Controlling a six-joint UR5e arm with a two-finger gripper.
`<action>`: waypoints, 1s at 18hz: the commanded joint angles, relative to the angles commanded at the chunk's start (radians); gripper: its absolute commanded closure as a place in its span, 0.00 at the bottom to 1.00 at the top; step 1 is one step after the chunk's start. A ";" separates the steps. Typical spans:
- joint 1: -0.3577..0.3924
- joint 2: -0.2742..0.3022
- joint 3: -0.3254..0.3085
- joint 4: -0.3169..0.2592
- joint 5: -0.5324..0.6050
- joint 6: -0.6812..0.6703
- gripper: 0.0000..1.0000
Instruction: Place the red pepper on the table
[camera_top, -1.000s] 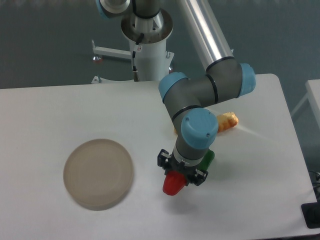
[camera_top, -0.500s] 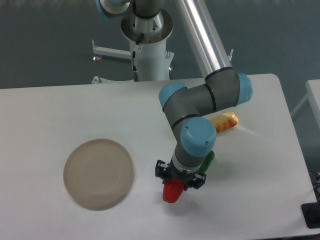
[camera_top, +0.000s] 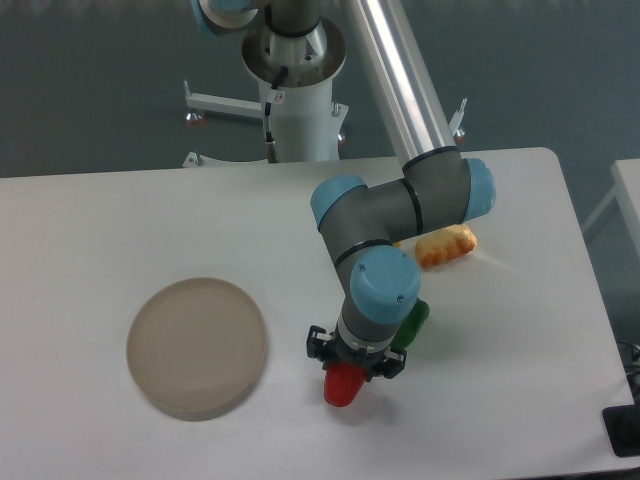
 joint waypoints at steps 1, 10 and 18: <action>-0.005 -0.002 0.000 0.000 0.000 0.000 0.55; -0.009 0.005 -0.025 0.002 0.003 0.005 0.55; -0.011 0.005 -0.032 0.003 0.006 0.011 0.54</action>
